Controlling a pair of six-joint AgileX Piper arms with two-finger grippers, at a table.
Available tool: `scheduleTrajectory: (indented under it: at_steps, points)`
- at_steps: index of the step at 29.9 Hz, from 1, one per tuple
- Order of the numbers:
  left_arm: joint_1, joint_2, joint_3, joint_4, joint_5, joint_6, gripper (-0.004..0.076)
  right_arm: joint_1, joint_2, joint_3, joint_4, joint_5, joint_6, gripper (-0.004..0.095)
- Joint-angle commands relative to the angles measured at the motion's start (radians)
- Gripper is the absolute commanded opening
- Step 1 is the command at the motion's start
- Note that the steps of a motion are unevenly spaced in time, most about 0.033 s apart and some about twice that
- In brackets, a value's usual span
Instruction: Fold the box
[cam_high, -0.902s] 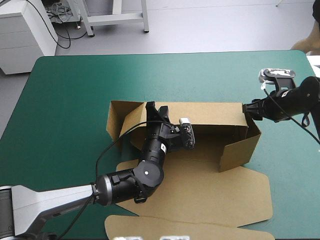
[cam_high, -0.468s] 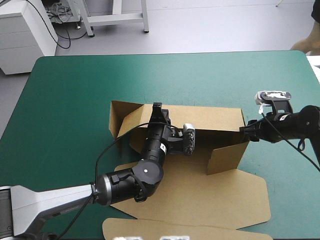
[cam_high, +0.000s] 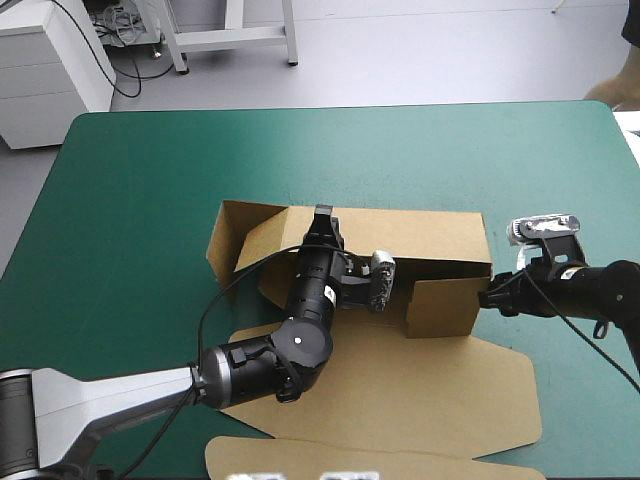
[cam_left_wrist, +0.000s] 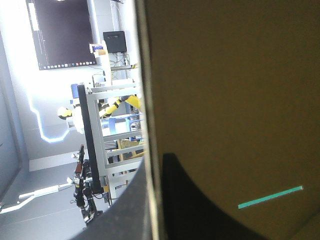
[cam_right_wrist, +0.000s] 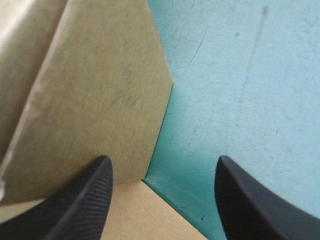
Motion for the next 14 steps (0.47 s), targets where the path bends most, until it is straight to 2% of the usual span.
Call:
scheduleTrajectory:
  at_steps: [1,9,14]
  points:
    - [-0.003,-0.018,-0.014,-0.037,-0.023,0.006,-0.001,-0.003,-0.05,-0.013,0.036,-0.014,-0.101,0.0553]
    - [-0.003,-0.018,-0.014,-0.037,-0.024,0.006,-0.001,-0.003,-0.061,-0.013,0.057,0.016,-0.297,0.0553]
    - [-0.003,-0.018,-0.014,-0.068,-0.031,0.033,-0.001,-0.003,-0.061,-0.013,0.088,0.085,-0.446,0.0553]
